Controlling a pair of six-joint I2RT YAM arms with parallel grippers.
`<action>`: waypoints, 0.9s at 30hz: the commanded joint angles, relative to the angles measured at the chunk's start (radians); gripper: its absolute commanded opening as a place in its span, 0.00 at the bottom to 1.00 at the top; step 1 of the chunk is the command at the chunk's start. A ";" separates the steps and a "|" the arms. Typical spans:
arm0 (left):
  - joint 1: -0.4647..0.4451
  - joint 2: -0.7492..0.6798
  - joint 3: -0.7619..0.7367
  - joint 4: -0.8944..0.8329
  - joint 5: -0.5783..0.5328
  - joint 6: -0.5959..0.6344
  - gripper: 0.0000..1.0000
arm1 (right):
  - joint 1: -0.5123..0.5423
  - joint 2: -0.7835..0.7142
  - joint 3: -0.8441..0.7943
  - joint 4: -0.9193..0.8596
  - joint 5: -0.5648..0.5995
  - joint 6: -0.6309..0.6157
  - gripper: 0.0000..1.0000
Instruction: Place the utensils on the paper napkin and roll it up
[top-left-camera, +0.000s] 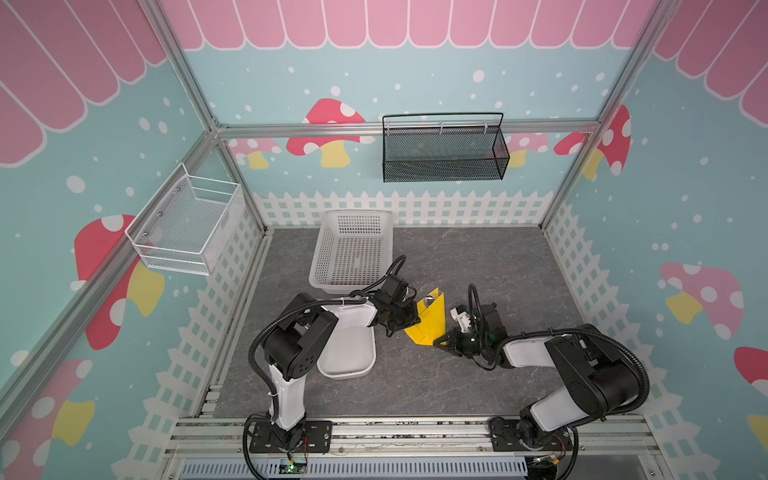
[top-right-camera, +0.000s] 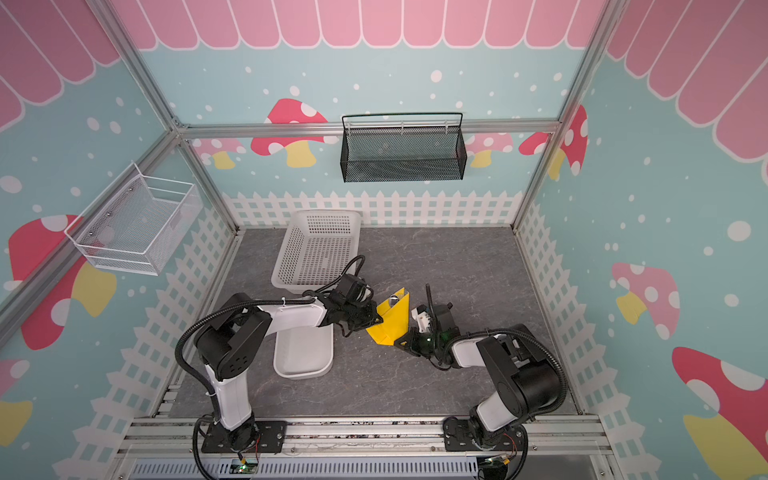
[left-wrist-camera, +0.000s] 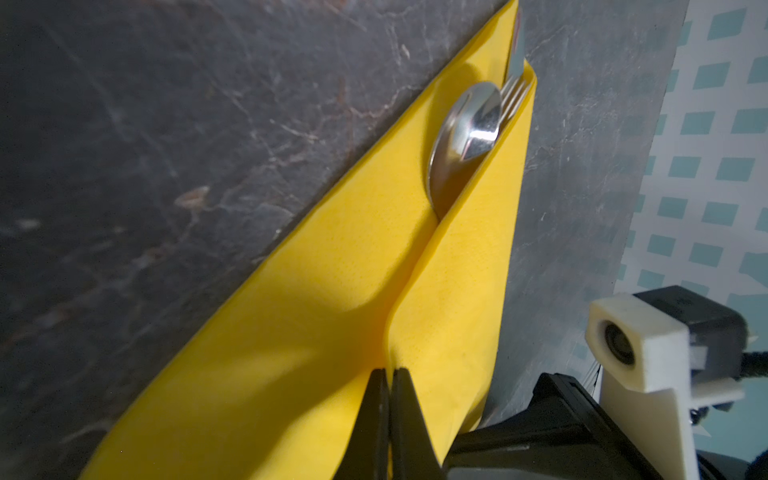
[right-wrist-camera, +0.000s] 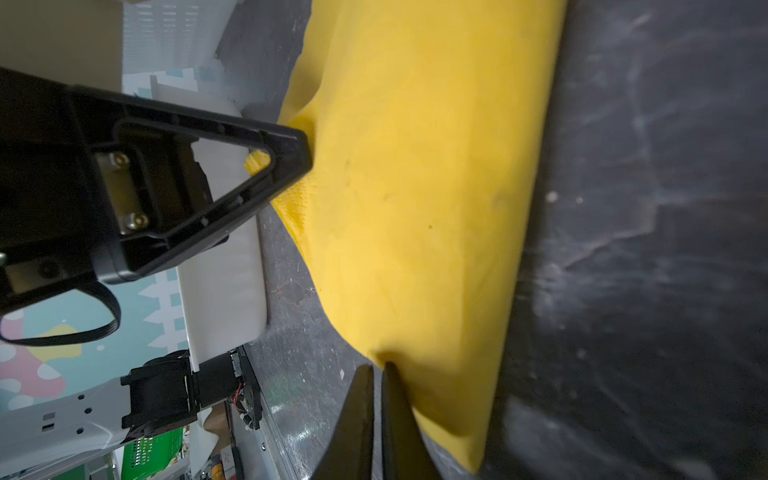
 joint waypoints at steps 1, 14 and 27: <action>0.003 0.016 0.021 -0.017 -0.015 0.011 0.03 | 0.005 0.015 -0.023 0.005 0.034 -0.005 0.10; 0.004 0.013 0.020 -0.016 -0.012 0.014 0.03 | -0.041 -0.168 0.030 -0.115 0.070 -0.035 0.12; 0.003 0.015 0.019 -0.006 -0.004 0.004 0.03 | -0.066 -0.053 0.000 -0.086 0.056 -0.042 0.11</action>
